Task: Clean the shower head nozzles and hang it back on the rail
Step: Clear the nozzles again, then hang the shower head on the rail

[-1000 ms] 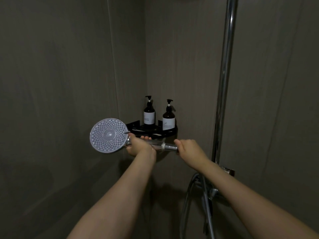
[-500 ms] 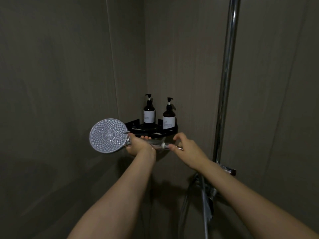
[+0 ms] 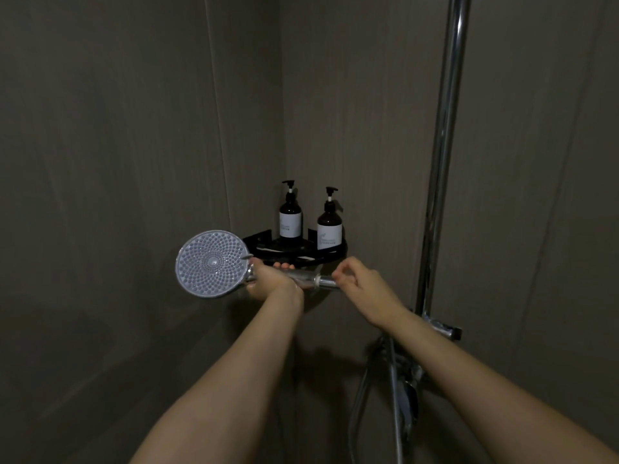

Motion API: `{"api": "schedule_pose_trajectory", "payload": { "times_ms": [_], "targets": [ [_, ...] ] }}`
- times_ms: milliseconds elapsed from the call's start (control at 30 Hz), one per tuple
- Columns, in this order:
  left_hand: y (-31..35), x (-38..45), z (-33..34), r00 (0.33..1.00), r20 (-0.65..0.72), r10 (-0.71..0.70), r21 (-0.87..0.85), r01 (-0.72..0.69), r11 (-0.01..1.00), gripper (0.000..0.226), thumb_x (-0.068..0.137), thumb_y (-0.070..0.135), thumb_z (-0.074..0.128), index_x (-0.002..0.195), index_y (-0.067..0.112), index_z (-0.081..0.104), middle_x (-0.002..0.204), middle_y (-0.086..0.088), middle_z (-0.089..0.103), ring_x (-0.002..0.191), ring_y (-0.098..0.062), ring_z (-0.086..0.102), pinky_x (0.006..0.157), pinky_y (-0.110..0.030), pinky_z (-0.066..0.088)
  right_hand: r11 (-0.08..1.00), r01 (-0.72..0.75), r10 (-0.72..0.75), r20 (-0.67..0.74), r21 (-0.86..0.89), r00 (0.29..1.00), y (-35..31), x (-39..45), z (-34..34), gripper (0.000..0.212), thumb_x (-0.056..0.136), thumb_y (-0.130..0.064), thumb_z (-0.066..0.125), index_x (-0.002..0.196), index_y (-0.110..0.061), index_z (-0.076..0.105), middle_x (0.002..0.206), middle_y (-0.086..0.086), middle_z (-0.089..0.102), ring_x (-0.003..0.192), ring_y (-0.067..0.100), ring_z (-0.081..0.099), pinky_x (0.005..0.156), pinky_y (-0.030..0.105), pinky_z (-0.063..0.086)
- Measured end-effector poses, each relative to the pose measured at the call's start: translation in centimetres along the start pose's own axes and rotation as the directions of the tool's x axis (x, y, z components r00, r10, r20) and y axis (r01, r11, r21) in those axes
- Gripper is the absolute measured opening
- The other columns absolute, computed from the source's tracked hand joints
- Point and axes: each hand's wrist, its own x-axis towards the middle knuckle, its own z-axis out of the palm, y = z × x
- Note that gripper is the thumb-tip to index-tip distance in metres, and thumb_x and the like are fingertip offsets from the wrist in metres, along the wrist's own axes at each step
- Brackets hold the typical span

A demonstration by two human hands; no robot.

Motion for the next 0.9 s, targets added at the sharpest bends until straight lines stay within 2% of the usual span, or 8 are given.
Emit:
{"api": "schedule_pose_trajectory", "payload": {
  "times_ms": [67, 267, 367, 467, 567, 667, 767, 900],
  "targets": [
    [-0.01, 0.17, -0.10, 1.000, -0.007, 0.009, 0.004, -0.009, 1.000, 0.040, 0.091, 0.026, 0.058, 0.125, 0.010, 0.045, 0.077, -0.004, 0.054, 0.060, -0.014, 0.054, 0.055, -0.025, 0.049, 1.000, 0.012, -0.011, 0.035, -0.025, 0.999, 0.04, -0.02, 0.09, 0.009, 0.093, -0.029, 0.053, 0.095, -0.024, 0.047, 0.068, -0.008, 0.055, 0.059, 0.005, 0.052, 0.054, 0.019, 0.040],
    [-0.19, 0.13, -0.06, 1.000, -0.002, -0.001, 0.012, 0.001, 1.000, 0.037, 0.091, 0.025, 0.056, 0.124, 0.010, 0.045, 0.075, -0.004, 0.053, 0.060, -0.014, 0.053, 0.052, -0.024, 0.047, 1.000, 0.000, 0.000, 0.004, -0.026, 1.000, 0.07, 0.26, -0.04, 0.010, 0.092, -0.032, 0.054, 0.089, -0.025, 0.048, 0.062, -0.009, 0.050, 0.056, 0.004, 0.047, 0.052, 0.019, 0.036],
    [-0.28, 0.03, -0.17, 1.000, 0.000, -0.006, 0.021, 0.006, 1.000, 0.038, 0.091, 0.026, 0.057, 0.124, 0.013, 0.044, 0.078, -0.004, 0.054, 0.061, -0.013, 0.054, 0.053, -0.024, 0.047, 0.998, -0.007, 0.007, 0.001, -0.068, 1.000, 0.14, 0.30, -0.07, 0.019, 0.095, -0.032, 0.048, 0.078, -0.026, 0.050, 0.065, -0.008, 0.051, 0.059, 0.007, 0.049, 0.059, 0.027, 0.042],
    [-0.41, 0.25, -0.29, 1.000, -0.012, -0.006, 0.001, 0.006, 1.000, 0.039, 0.090, 0.026, 0.058, 0.125, 0.013, 0.045, 0.082, -0.004, 0.055, 0.064, -0.014, 0.056, 0.054, -0.024, 0.049, 1.000, -0.004, 0.005, 0.036, -0.025, 0.999, 0.19, 0.19, -0.17, 0.008, 0.093, -0.031, 0.053, 0.090, -0.024, 0.052, 0.066, -0.010, 0.051, 0.059, 0.004, 0.048, 0.055, 0.020, 0.038],
    [-0.53, 0.34, -0.45, 1.000, -0.012, -0.019, 0.000, 0.019, 1.000, 0.037, 0.090, 0.026, 0.058, 0.122, 0.012, 0.046, 0.084, -0.005, 0.056, 0.067, -0.014, 0.057, 0.056, -0.024, 0.049, 0.997, 0.002, 0.001, 0.035, -0.078, 0.999, 0.30, 0.14, -0.16, 0.018, 0.096, -0.031, 0.047, 0.079, -0.026, 0.051, 0.066, -0.009, 0.050, 0.058, 0.003, 0.047, 0.059, 0.024, 0.037],
    [-0.64, 0.55, -0.49, 0.999, -0.014, -0.034, -0.005, 0.034, 0.999, 0.036, 0.090, 0.026, 0.058, 0.121, 0.010, 0.049, 0.083, -0.005, 0.056, 0.064, -0.014, 0.056, 0.055, -0.025, 0.049, 0.999, -0.009, 0.010, 0.037, -0.045, 0.999, 0.35, 0.16, -0.15, 0.010, 0.094, -0.032, 0.051, 0.096, -0.023, 0.053, 0.068, -0.008, 0.052, 0.060, 0.005, 0.048, 0.058, 0.023, 0.038],
    [-0.67, 0.56, -0.35, 1.000, -0.009, -0.025, 0.000, 0.025, 1.000, 0.036, 0.090, 0.025, 0.057, 0.122, 0.009, 0.049, 0.080, -0.005, 0.054, 0.062, -0.014, 0.054, 0.055, -0.025, 0.049, 0.997, -0.020, 0.021, 0.026, -0.069, 0.999, 0.41, 0.17, -0.14, 0.018, 0.095, -0.030, 0.048, 0.078, -0.024, 0.052, 0.066, -0.008, 0.050, 0.059, 0.005, 0.047, 0.061, 0.026, 0.039],
    [-0.73, 0.41, -0.39, 1.000, -0.004, -0.027, 0.002, 0.027, 1.000, 0.036, 0.091, 0.025, 0.057, 0.123, 0.010, 0.048, 0.078, -0.004, 0.054, 0.062, -0.014, 0.054, 0.056, -0.025, 0.049, 0.998, 0.000, 0.003, 0.045, -0.060, 0.999, 0.46, 0.15, -0.19, 0.008, 0.092, -0.030, 0.054, 0.090, -0.022, 0.053, 0.070, -0.008, 0.054, 0.062, 0.007, 0.052, 0.059, 0.025, 0.043]
  ]
}}
